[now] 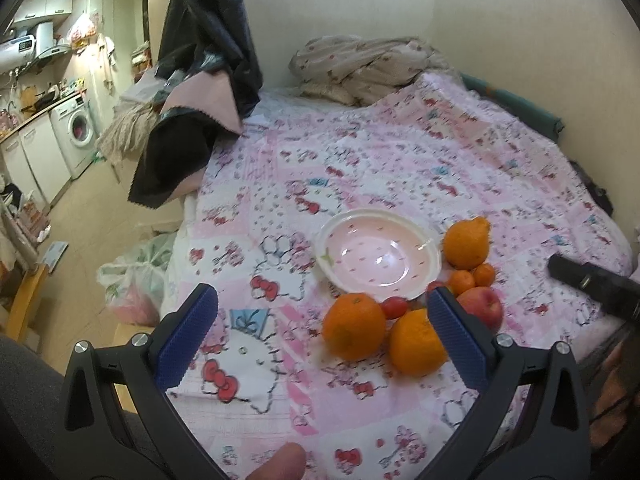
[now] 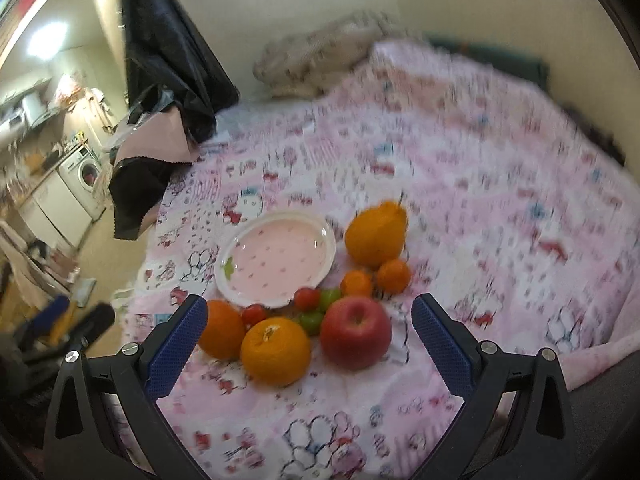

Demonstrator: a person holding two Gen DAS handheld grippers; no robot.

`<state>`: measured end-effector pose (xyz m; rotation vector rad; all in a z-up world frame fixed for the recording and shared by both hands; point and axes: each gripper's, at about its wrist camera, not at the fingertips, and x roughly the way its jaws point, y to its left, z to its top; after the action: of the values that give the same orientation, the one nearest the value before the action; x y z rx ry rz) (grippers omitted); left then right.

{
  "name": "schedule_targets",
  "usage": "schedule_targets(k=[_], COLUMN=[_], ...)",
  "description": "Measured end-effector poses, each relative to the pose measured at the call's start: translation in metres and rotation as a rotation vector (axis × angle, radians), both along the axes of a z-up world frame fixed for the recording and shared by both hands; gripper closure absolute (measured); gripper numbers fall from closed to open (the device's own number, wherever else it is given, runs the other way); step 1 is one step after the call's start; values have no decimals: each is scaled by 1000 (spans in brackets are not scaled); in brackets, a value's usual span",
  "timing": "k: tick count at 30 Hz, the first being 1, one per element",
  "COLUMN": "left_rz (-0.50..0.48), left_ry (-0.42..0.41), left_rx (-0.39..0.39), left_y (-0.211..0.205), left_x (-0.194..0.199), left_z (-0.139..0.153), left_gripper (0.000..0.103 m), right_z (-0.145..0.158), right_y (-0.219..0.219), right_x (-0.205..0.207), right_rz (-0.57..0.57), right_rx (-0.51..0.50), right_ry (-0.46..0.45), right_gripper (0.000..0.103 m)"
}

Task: Organize fruits
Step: 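Grasp the large orange with the left tool while the right tool grasps the red apple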

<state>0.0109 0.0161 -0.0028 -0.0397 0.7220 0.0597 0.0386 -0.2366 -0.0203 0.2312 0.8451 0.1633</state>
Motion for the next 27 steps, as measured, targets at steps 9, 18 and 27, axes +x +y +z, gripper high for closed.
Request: schedule_targets(k=[9,18,27], left_rz=[111,37,-18], left_ry=[424,657,761], left_rx=[-186,-174,-194], left_y=[42,13,-6], left_x=[77,126,141], left_z=[-53,-105,-145], left_gripper=[1,3,7], right_z=[-64,-122,-156], right_y=[-45,-25,-15], right_x=[77,100,112], right_rz=[-10,34,48], right_rx=[217,185,144], right_ry=[456,618,695], right_gripper=[0,0,2])
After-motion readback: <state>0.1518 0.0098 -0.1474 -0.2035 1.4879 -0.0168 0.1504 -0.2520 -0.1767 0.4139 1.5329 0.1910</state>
